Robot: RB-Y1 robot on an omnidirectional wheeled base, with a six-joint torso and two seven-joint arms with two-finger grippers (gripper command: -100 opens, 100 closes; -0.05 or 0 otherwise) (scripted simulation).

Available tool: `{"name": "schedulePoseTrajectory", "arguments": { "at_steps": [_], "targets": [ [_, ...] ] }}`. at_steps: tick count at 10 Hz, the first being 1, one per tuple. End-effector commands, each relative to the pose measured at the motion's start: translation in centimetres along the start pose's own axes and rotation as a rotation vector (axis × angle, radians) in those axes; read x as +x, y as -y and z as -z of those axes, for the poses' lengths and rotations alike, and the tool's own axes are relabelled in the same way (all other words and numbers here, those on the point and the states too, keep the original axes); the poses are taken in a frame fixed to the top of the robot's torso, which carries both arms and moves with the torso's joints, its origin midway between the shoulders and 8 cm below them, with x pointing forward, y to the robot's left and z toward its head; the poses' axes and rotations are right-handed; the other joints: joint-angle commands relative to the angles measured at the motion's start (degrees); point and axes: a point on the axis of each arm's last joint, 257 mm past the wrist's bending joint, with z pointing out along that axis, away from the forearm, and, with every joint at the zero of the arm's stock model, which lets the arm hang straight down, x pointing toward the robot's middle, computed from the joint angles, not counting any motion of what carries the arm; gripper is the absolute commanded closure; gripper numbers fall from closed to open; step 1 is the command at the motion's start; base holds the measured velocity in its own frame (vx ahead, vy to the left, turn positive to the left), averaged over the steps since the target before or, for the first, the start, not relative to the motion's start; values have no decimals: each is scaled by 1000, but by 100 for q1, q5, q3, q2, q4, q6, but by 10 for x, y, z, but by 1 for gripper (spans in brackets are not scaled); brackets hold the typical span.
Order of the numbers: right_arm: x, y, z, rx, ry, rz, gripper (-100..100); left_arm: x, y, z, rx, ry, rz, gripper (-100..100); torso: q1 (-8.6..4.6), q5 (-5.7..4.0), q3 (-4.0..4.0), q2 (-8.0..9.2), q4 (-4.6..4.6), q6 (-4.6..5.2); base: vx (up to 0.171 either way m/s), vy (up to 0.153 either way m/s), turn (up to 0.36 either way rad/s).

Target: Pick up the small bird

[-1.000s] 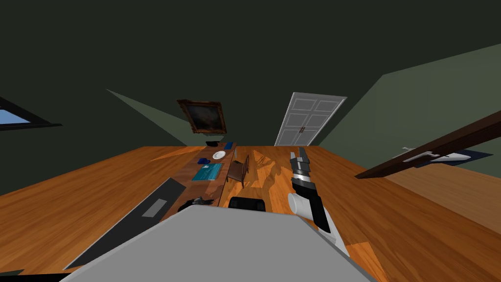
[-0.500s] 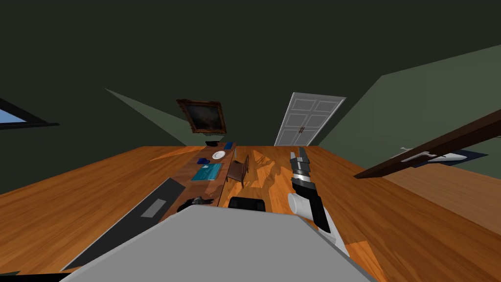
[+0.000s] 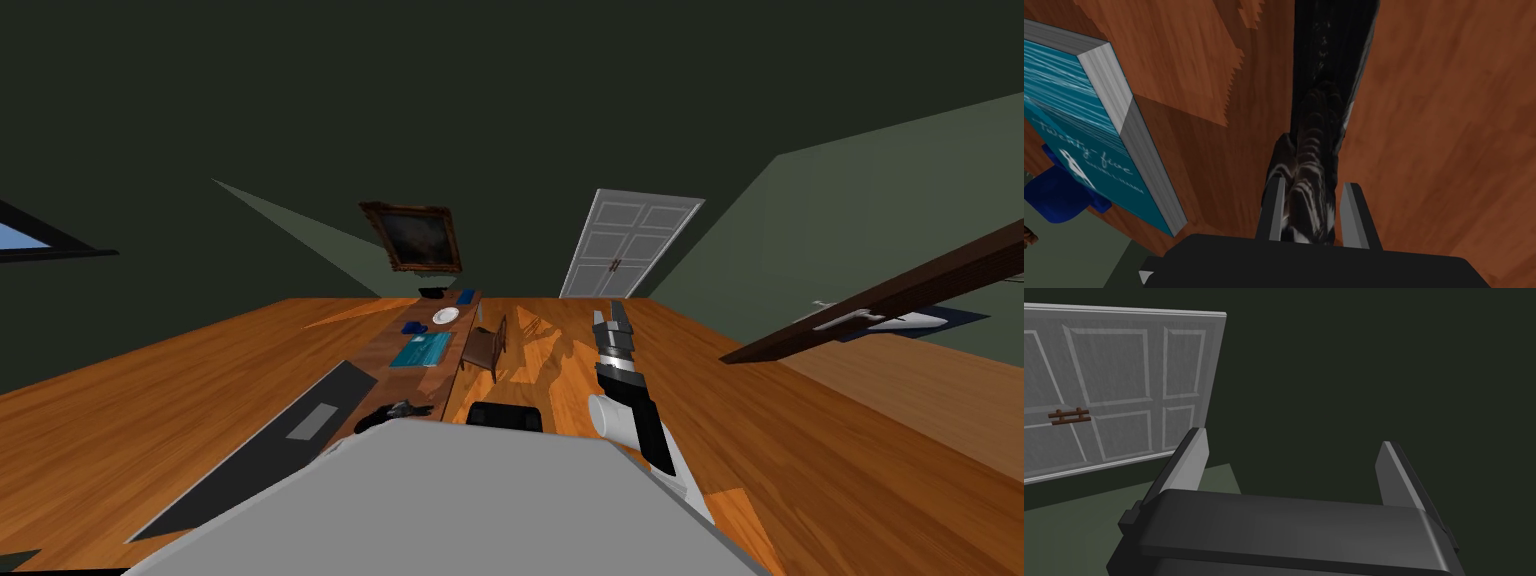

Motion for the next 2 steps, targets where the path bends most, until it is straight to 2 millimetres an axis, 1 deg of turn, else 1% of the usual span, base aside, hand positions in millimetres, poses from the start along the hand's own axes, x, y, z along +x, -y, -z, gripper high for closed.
{"name": "schedulePoseTrajectory", "arguments": {
  "at_steps": [1,2],
  "targets": [
    [0,0,0,0,0,0,0,0,0,0,0,0,0,100,0,0,0,0,0,0,-10,-21,3],
    [0,0,0,0,0,0,0,0,0,0,-2,-1,0,0,7,2,-2,-3,-1,0,0,0,0]
  ]
}}
